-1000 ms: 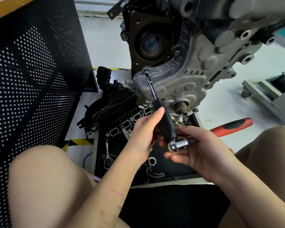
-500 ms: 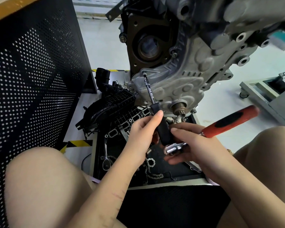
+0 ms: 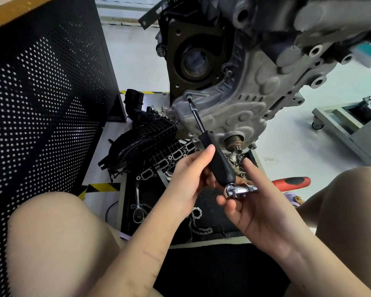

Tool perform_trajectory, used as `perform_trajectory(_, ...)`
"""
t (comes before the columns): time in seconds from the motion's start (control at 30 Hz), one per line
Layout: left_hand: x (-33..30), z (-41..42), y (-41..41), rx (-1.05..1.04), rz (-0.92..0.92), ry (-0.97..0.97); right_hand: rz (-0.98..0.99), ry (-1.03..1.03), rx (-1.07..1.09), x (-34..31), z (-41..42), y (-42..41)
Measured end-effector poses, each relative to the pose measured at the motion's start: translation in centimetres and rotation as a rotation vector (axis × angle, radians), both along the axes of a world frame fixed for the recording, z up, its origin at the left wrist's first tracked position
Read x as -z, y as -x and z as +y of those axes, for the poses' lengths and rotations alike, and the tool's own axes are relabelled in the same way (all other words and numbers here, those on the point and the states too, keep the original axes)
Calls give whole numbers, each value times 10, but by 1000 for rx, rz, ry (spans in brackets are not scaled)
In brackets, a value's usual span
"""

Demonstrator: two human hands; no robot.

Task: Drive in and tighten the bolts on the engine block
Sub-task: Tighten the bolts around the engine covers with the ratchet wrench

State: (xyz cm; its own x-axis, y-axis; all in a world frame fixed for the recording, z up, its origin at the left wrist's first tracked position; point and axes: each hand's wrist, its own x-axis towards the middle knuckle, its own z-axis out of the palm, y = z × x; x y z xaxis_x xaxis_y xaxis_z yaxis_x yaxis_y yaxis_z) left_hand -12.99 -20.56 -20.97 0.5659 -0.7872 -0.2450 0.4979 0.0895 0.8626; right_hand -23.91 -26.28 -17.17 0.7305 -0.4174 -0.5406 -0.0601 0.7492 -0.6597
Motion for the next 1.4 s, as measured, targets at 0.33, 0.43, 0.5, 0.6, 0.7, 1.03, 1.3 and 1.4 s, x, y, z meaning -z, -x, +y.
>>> perform_trajectory(0.33, 8, -3, 2, -18, -56, -39, 61, 494, 93, 10, 10, 9)
perform_trajectory(0.43, 10, -3, 2, -24, -92, -48, 114, 717, 60, 10, 11, 10)
perform_trajectory(0.5, 11, -3, 2, -29, -124, -57, 140, 875, 49, 11, 12, 12)
perform_trajectory(0.6, 12, -3, 2, -37, -144, -69, 211, 1126, 7, 15, 12, 15)
perform_trajectory(0.7, 11, -2, 2, -34, -157, -77, 222, 1150, -7, 13, 14, 13)
perform_trajectory(1.03, 6, -1, 0, 129, -26, 4, 33, 204, -44, 5, 6, 9)
perform_trajectory(1.3, 7, -1, 4, 103, -46, 10, 62, 300, -11, 6, 6, 8)
perform_trajectory(1.4, 8, -1, 5, 89, -69, -8, 100, 532, 37, 8, 8, 9)
